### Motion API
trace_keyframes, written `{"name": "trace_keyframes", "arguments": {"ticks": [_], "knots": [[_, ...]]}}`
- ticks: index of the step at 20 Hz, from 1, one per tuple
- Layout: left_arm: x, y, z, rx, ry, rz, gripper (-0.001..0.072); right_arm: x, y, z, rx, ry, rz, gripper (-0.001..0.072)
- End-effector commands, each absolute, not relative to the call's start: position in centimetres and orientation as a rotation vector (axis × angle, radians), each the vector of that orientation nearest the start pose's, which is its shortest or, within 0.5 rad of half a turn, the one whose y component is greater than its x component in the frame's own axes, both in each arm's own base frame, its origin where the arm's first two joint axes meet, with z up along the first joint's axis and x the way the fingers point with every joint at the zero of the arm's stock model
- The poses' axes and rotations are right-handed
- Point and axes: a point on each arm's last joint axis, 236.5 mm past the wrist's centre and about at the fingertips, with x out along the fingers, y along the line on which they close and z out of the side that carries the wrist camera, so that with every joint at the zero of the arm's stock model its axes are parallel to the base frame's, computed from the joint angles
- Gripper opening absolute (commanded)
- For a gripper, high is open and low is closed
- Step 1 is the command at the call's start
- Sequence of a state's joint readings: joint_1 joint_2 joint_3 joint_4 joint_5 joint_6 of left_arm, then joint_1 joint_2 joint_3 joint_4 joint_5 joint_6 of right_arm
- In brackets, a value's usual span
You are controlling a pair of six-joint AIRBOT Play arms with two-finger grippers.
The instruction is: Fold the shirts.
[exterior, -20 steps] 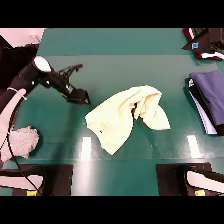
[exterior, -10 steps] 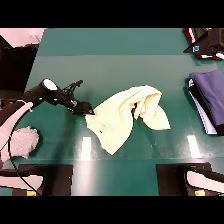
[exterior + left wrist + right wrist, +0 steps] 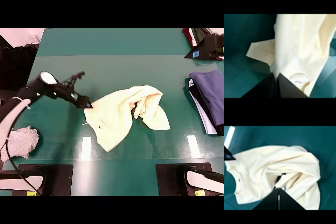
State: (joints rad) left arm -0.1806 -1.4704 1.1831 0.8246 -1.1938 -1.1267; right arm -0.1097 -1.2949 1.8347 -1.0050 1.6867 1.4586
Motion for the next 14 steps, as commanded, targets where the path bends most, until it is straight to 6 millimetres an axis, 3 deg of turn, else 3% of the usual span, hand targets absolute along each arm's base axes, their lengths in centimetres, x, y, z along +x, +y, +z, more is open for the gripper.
{"name": "trace_keyframes", "arguments": {"ticks": [1, 3, 4, 5, 6, 8, 10, 14], "knots": [[38.1, -20.0, 6.2, -0.125, 1.141, -0.781, 0.0024, 36.2, 6.6, 17.3, 0.228, 1.202, 0.39, 0.0021], [38.4, -20.0, 9.4, -0.1, 1.058, -0.785, 0.0024, 35.7, 7.1, 12.6, 0.302, 1.269, 0.379, 0.0038], [38.3, -20.0, 10.1, -0.096, 1.036, -0.785, 0.0024, 35.3, 8.0, 10.3, 0.366, 1.298, 0.393, 0.0214], [38.2, -20.0, 10.5, -0.094, 1.029, -0.786, 0.0024, 34.6, 9.1, 7.8, 0.442, 1.338, 0.406, 0.0473], [38.1, -20.0, 10.4, -0.093, 1.032, -0.787, 0.0024, 34.0, 9.9, 5.3, 0.515, 1.375, 0.408, 0.0518], [37.9, -20.0, 10.3, -0.093, 1.043, -0.792, 0.0024, 33.4, 10.1, 0.6, 0.583, 1.427, 0.363, 0.0516], [37.9, -20.0, 10.3, -0.094, 1.044, -0.791, 0.0024, 33.3, 10.2, -2.5, 0.631, 1.447, 0.323, 0.0516], [37.9, -20.0, 10.3, -0.095, 1.043, -0.791, 0.0024, 33.4, 12.3, -4.9, 0.582, 1.44, 0.337, 0.0515]]}}
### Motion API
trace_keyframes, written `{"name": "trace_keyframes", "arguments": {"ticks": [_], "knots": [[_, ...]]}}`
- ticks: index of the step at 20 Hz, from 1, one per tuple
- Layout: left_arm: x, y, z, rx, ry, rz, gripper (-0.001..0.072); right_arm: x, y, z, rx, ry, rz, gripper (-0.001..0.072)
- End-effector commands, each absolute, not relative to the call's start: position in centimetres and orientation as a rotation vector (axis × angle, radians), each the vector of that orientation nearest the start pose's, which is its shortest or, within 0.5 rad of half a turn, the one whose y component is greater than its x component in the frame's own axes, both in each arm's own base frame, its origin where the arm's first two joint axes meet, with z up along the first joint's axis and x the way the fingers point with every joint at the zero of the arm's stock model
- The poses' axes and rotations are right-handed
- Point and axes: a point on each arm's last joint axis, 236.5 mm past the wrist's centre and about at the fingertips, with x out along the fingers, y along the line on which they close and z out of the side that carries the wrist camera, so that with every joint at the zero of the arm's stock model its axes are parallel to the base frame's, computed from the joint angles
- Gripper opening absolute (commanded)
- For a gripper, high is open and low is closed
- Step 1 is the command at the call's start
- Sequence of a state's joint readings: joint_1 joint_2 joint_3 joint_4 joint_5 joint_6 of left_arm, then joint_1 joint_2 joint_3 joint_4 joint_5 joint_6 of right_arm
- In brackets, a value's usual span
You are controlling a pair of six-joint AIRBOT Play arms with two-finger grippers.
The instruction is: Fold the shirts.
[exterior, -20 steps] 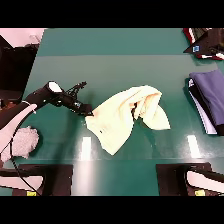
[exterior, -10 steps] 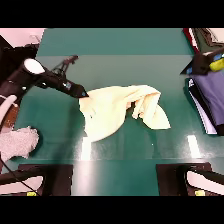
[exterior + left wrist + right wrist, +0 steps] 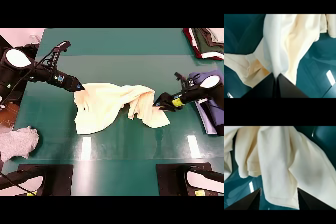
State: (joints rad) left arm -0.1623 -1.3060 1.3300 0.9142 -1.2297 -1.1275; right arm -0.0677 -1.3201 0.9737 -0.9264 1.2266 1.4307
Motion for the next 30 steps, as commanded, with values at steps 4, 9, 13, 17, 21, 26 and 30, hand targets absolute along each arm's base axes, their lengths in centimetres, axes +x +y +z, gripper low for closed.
{"name": "trace_keyframes", "arguments": {"ticks": [4, 9, 13, 17, 21, 26, 30], "knots": [[37.9, -20.0, 10.3, -0.094, 1.045, -0.791, 0.0024, 34.9, 14.1, -5.0, 0.515, 1.36, 0.348, 0.0479], [38.1, -19.3, 10.3, -0.071, 1.044, -0.764, 0.0023, 35.7, 13.8, -3.7, 0.47, 1.295, 0.368, 0.0019], [39.7, -14.6, 17.6, 0.116, 0.883, -0.573, 0.0024, 38.0, 8.4, 7.1, 0.336, 1.026, 0.313, 0.0018], [37.1, -13.8, 31.7, 0.171, 0.542, -0.542, 0.0024, 37.1, 3.3, 21.9, 0.251, 0.698, 0.226, 0.0018], [30.9, -13.2, 40.9, 0.187, 0.336, -0.543, 0.0024, 32.9, 1.9, 32.5, 0.174, 0.472, 0.182, 0.0018], [23.5, -13.0, 49.4, 0.16, 0.119, -0.569, 0.0023, 27.9, 1.4, 39.5, 0.098, 0.329, 0.131, 0.0018], [21.7, -13.8, 50.4, 0.142, 0.082, -0.613, 0.0023, 27.0, 0.5, 41.4, 0.072, 0.333, 0.092, 0.0018]]}}
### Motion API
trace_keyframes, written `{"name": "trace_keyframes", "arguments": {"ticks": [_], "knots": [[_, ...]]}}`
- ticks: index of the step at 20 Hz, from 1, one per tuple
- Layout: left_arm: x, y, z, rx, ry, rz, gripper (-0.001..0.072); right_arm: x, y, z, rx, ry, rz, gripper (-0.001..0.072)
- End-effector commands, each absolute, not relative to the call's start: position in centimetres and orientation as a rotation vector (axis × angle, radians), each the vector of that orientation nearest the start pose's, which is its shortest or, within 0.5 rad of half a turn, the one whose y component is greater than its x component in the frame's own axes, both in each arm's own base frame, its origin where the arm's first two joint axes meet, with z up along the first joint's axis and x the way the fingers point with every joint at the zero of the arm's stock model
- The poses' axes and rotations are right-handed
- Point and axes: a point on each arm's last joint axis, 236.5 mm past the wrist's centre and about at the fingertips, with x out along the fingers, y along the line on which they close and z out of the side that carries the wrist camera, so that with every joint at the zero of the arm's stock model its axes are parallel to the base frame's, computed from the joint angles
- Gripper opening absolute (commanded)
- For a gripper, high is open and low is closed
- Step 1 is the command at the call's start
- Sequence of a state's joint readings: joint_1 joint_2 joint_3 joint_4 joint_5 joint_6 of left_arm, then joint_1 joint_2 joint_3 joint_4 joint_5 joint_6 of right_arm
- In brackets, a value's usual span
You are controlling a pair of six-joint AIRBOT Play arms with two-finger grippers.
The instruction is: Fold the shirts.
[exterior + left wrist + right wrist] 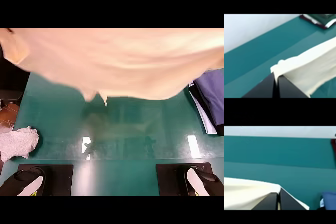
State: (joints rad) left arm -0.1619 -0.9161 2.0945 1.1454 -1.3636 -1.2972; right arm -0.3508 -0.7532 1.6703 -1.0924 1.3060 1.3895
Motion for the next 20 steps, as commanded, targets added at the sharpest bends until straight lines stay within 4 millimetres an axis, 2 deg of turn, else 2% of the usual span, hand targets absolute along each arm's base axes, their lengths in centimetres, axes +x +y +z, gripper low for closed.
{"name": "trace_keyframes", "arguments": {"ticks": [1, 2, 4, 7, 9, 11, 13, 15, 16, 17, 18, 19, 20], "knots": [[22.8, -14.0, 49.2, 0.136, 0.121, -0.614, 0.0023, 27.6, 0.4, 40.6, 0.078, 0.382, 0.106, 0.0018], [24.3, -14.2, 47.5, 0.126, 0.174, -0.617, 0.0023, 28.6, 0.6, 39.0, 0.104, 0.456, 0.131, 0.0017], [28.4, -14.9, 42.1, 0.105, 0.34, -0.626, 0.0023, 30.7, 1.8, 34.2, 0.158, 0.647, 0.204, 0.0017], [34.5, -15.9, 31.0, 0.074, 0.657, -0.642, 0.0024, 34.1, 4.6, 23.7, 0.191, 0.989, 0.306, 0.0017], [37.9, -16.3, 23.2, 0.047, 0.862, -0.64, 0.0024, 35.9, 5.4, 16.1, 0.153, 1.184, 0.297, 0.0018], [41.1, -15.9, 16.0, 0.052, 1.016, -0.606, 0.0025, 37.9, 6.0, 9.9, 0.132, 1.287, 0.279, 0.0018], [44.1, -15.3, 10.3, 0.053, 1.109, -0.553, 0.0025, 40.3, 6.3, 5.5, 0.159, 1.308, 0.259, 0.0018], [46.1, -15.0, 6.3, 0.024, 1.16, -0.5, 0.0026, 42.8, 6.1, 2.8, 0.195, 1.292, 0.22, 0.0019], [46.8, -14.8, 5.1, 0.026, 1.168, -0.485, 0.0087, 43.8, 6.0, 2.0, 0.212, 1.272, 0.206, 0.002], [47.2, -14.6, 4.6, 0.032, 1.168, -0.475, 0.0413, 44.8, 5.8, 1.7, 0.235, 1.248, 0.196, 0.0026], [47.6, -14.3, 4.5, 0.038, 1.157, -0.458, 0.0655, 45.4, 5.8, 1.7, 0.271, 1.227, 0.197, 0.013], [47.8, -13.7, 4.8, 0.046, 1.155, -0.439, 0.0651, 45.9, 5.7, 2.0, 0.306, 1.207, 0.197, 0.0351], [47.8, -13.0, 5.2, 0.046, 1.161, -0.428, 0.0651, 46.1, 5.2, 2.6, 0.348, 1.189, 0.194, 0.0439]]}}
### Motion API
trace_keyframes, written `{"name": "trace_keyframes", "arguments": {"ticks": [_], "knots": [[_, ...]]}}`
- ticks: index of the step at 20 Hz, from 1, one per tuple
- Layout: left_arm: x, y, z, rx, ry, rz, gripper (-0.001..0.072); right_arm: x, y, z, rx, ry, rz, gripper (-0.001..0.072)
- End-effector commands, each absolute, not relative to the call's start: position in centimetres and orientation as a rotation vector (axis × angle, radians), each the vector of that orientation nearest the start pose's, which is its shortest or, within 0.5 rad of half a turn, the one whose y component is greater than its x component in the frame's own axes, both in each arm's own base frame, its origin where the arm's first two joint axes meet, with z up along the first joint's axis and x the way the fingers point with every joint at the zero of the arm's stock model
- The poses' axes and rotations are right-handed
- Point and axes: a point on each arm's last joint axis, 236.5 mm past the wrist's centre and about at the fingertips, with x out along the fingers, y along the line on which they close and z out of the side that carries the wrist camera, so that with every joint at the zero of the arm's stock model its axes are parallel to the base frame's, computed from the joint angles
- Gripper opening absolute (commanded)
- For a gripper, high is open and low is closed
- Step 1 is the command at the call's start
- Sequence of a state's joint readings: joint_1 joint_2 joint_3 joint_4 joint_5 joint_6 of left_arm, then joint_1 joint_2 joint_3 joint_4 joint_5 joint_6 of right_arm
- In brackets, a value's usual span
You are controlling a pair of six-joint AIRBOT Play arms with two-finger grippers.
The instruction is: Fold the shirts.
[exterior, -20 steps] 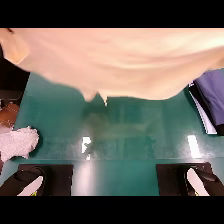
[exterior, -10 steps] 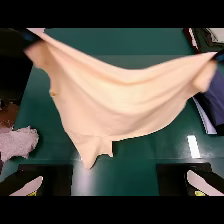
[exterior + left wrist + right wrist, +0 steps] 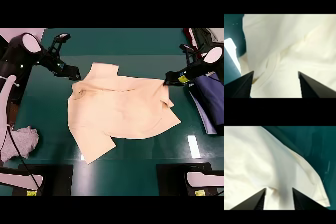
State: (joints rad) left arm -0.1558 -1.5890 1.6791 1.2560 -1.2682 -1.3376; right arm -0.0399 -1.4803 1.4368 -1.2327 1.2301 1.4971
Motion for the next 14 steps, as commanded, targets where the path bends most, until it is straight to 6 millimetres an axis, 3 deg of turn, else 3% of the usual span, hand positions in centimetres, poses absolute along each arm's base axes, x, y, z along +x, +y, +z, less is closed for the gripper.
{"name": "trace_keyframes", "arguments": {"ticks": [1, 2, 3, 7, 9, 11, 14], "knots": [[47.4, -12.0, 5.6, 0.039, 1.187, -0.42, 0.0641, 46.0, 4.5, 3.2, 0.381, 1.182, 0.189, 0.0439], [46.6, -10.6, 5.9, 0.026, 1.228, -0.407, 0.0531, 45.5, 3.8, 4.0, 0.404, 1.179, 0.196, 0.0437], [45.7, -9.2, 6.1, 0.0, 1.263, -0.394, 0.0491, 44.6, 3.3, 5.0, 0.411, 1.183, 0.222, 0.0431], [41.9, -6.1, 5.7, -0.229, 1.305, -0.382, 0.049, 39.5, 2.7, 8.0, 0.41, 1.264, 0.343, 0.0424], [38.6, -5.3, 3.8, -0.328, 1.313, -0.359, 0.049, 37.9, 2.9, 9.1, 0.403, 1.272, 0.368, 0.0299], [34.2, -5.4, 1.0, -0.415, 1.344, -0.35, 0.049, 37.0, 3.1, 9.3, 0.397, 1.244, 0.36, 0.0299], [28.4, -7.5, -3.3, -0.538, 1.402, -0.363, 0.049, 35.6, 3.3, 8.6, 0.409, 1.208, 0.329, 0.0299]]}}
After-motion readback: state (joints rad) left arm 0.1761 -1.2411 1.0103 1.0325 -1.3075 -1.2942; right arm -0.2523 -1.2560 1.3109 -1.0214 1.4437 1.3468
